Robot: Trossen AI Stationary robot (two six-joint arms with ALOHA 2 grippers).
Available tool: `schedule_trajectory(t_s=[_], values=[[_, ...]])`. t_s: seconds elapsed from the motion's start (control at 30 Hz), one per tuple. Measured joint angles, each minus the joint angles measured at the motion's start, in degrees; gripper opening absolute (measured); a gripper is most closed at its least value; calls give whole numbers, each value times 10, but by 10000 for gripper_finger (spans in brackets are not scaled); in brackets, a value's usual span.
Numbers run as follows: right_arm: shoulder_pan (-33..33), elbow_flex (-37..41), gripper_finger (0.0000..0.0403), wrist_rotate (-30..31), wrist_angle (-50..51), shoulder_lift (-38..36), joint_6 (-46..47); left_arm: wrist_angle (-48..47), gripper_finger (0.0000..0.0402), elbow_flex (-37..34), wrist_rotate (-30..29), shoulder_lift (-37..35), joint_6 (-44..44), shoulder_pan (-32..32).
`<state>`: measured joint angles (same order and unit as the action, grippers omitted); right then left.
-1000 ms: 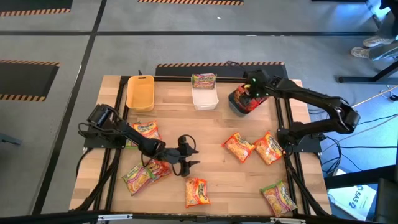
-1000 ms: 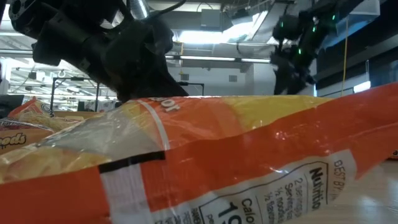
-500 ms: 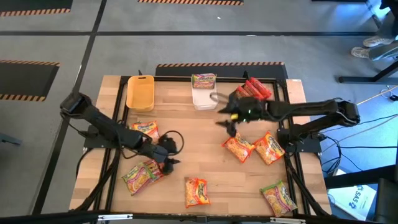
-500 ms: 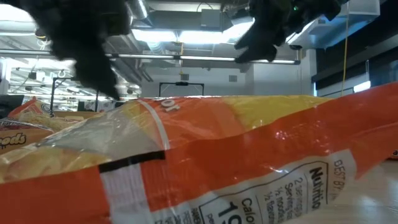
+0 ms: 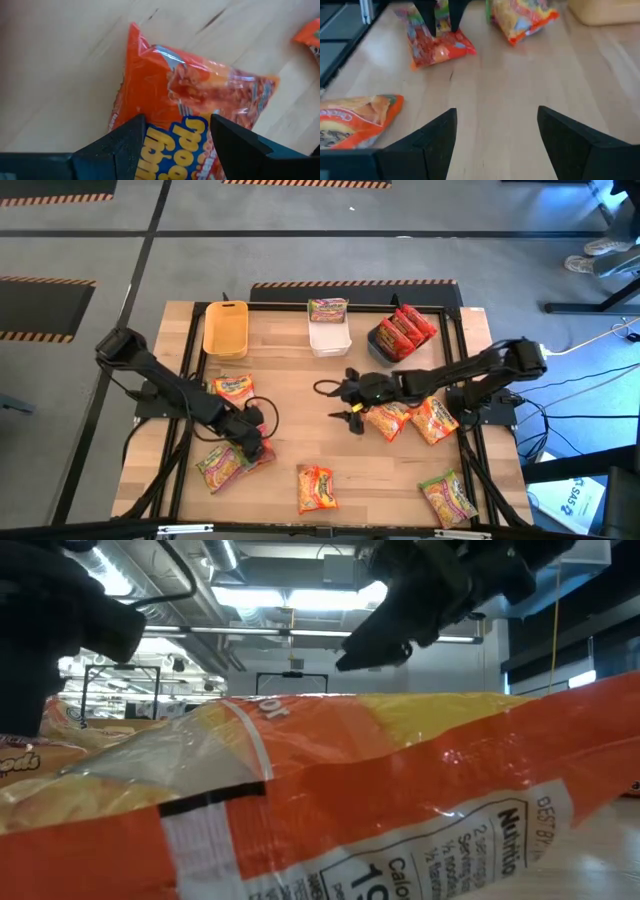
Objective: Sort Maruchan noodles
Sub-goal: Put the red noodle pack into the blue bin
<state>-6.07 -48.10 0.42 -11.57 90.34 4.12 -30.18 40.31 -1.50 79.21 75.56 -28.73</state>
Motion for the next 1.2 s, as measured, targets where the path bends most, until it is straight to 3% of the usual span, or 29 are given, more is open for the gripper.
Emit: schedule_trajectory(t_s=[0.17, 0.4, 0.63, 0.7, 0.8, 0.87, 1.0, 1.1, 1.2], values=[[0, 0, 259, 0, 18, 18, 1, 64, 223, 1, -9, 37, -95, 38], [0, 0, 259, 0, 21, 17, 1, 243, 223, -1, -80, 85, -417, 99], [0, 0, 259, 0, 22, 17, 15, 457, 223, 1, -45, 173, -590, 156], [1, 0, 259, 1, 20, 17, 16, 468, 223, 18, -39, 188, -614, 160], [1, 0, 259, 1, 4, 17, 18, 436, 223, 63, -40, 186, -625, 158], [1, 0, 259, 0, -16, 17, 36, 353, 223, 94, -46, 164, -608, 151], [3, 0, 260, 0, -65, 17, 103, 139, 223, 140, -75, 119, -510, 114], [12, -1, 272, -11, -67, 16, 147, 25, 223, 137, -129, 98, -423, 67], [23, -1, 298, -15, -74, 25, 195, -3, 223, 119, -187, 88, -347, 12]])
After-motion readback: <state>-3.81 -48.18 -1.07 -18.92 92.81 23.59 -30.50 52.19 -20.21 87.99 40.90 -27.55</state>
